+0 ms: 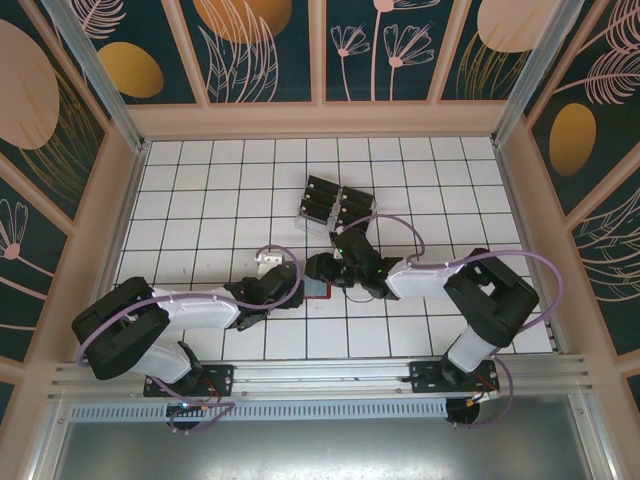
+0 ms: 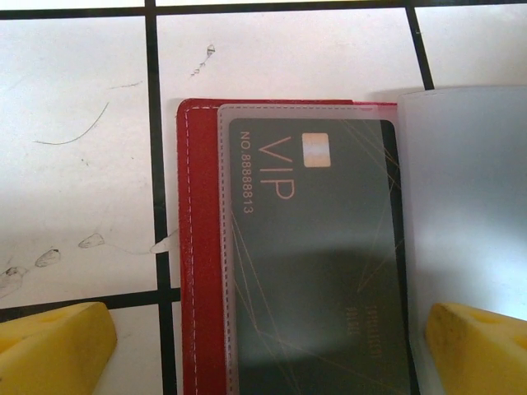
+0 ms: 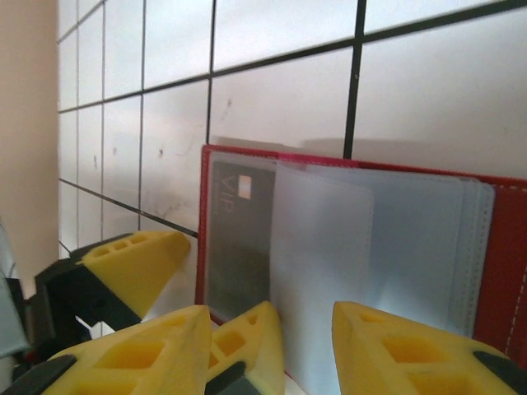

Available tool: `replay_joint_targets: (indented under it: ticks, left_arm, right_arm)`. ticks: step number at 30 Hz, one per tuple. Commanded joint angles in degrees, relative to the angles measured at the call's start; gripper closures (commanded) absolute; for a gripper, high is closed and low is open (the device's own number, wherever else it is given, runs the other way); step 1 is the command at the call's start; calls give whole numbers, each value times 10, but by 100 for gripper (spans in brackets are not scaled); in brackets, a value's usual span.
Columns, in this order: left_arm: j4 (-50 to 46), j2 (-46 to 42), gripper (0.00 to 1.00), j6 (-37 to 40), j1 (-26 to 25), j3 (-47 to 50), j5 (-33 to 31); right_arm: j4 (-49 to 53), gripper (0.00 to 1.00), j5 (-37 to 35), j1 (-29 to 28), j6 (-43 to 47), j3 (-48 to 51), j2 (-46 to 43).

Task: Put the credit cards into the card holder
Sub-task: Flip over the card slot in the card holder.

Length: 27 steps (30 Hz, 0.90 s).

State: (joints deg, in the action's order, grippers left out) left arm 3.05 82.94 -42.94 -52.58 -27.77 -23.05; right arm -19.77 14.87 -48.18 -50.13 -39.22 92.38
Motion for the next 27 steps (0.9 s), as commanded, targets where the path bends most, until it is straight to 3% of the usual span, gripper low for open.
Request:
replay_joint_targets:
  ticks: [1,27]
  left_arm:
    - [-37,23,1,-15,8,14,-18]
    - [-30,21,1,-15,7,21,-17]
  right_arm:
    - [-13,57,-9,4,-11,13,-8]
    - [-34,57,6,3,-6,-1,50]
